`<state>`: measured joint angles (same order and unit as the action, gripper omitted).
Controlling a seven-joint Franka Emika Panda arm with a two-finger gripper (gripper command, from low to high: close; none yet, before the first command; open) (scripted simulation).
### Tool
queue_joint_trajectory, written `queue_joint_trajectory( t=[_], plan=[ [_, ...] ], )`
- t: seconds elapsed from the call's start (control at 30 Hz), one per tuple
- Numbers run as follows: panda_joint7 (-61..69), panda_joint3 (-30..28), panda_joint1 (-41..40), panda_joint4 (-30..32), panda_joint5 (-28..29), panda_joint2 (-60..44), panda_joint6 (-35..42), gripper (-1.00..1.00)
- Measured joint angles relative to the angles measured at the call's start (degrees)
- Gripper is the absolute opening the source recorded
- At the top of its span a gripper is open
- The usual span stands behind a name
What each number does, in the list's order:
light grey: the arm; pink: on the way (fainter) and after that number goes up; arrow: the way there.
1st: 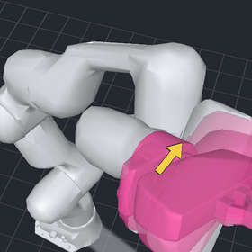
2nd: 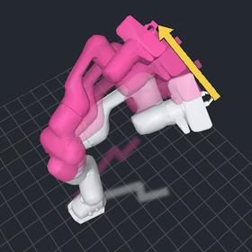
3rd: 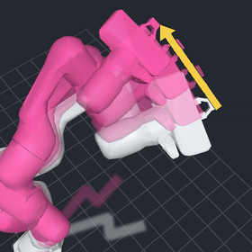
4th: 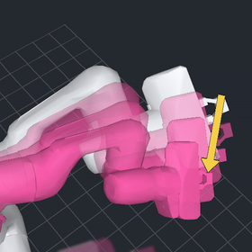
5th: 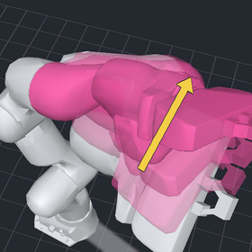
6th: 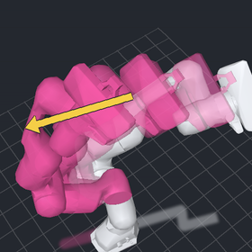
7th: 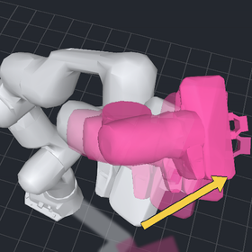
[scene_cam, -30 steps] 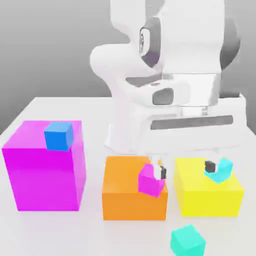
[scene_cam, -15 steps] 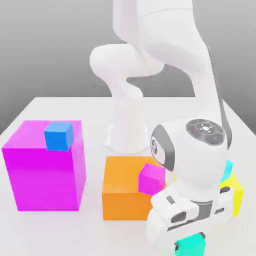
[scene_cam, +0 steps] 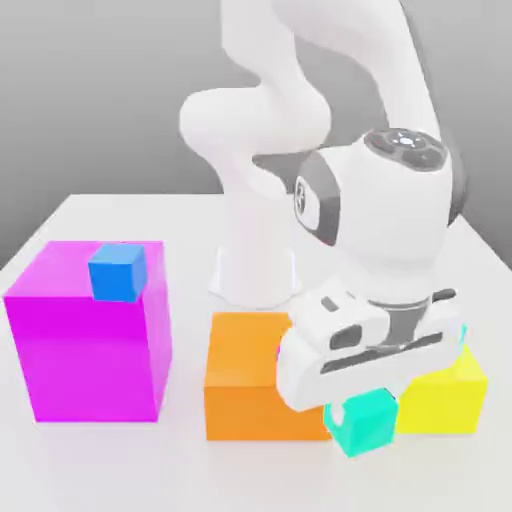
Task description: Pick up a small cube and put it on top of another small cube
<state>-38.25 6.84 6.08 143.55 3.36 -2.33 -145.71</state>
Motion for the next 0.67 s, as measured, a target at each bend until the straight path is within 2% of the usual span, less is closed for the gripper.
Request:
queue_joint_trajectory(
  t=[0.37,0.43,0.53,0.57,0.67],
  plan=[
    [7.7,-2.6,-0.6,10.5,-5.0,23.0,12.3,-1.00],
    [8.5,-2.9,-0.6,12.2,-5.5,23.8,11.4,-1.00],
    [8.7,-2.7,-0.8,14.4,-5.6,19.7,5.2,-1.00],
    [8.7,-2.6,-0.9,15.1,-5.5,18.1,2.8,1.00],
    [8.7,-2.6,-0.9,15.1,-5.5,18.1,2.8,1.00]
  ],
)
